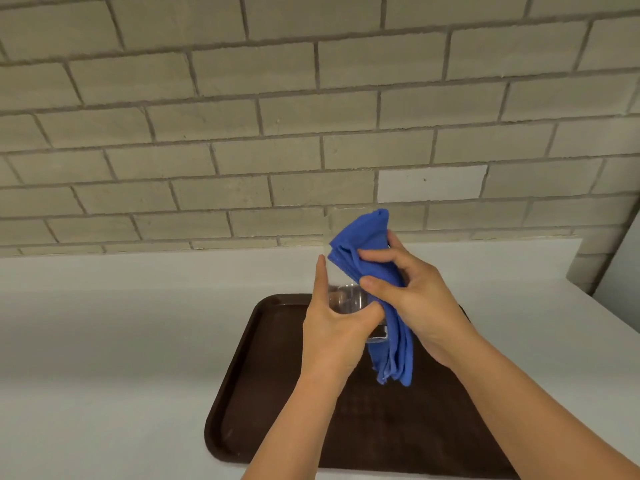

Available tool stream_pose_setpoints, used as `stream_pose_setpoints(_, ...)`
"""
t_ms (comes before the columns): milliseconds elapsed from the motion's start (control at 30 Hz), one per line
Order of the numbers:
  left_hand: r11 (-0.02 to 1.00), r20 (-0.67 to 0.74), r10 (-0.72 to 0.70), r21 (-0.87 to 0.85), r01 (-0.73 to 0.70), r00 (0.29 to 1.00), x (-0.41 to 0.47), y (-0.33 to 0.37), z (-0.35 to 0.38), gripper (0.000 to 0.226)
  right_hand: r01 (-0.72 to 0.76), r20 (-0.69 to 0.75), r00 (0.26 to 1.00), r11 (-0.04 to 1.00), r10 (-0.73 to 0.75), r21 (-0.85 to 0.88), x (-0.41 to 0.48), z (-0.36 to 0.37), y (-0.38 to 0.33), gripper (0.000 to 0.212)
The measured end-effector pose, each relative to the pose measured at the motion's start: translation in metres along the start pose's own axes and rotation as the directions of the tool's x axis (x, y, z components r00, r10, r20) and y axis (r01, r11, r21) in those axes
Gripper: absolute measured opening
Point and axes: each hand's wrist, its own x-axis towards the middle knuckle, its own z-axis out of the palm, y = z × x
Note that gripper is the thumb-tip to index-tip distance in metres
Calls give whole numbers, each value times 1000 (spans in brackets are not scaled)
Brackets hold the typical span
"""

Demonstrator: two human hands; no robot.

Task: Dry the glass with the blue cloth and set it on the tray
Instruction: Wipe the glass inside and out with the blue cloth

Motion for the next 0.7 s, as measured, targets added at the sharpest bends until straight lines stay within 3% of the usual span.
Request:
stream_pose_setpoints(200, 1000, -20, 16, 27, -15, 1000, 1, -3, -1, 98, -22, -117, 993, 1000, 20, -15, 15, 5, -6, 30)
stream_pose_setpoints(433, 995, -16, 54, 86, -52, 998, 2, -8, -5, 94, -32, 40, 999, 998, 35, -56, -2, 6, 1, 32)
stream_pose_setpoints(600, 1000, -7, -28, 0, 28, 1000, -5, -4, -2, 100, -67, -154, 986, 997, 59, -47, 38, 1, -10, 26)
stream_pose_setpoints(700, 996, 21, -83, -34, 84, 996, -6, -3, -3, 99, -42, -133, 991, 990, 24, -135, 41, 2, -10, 24)
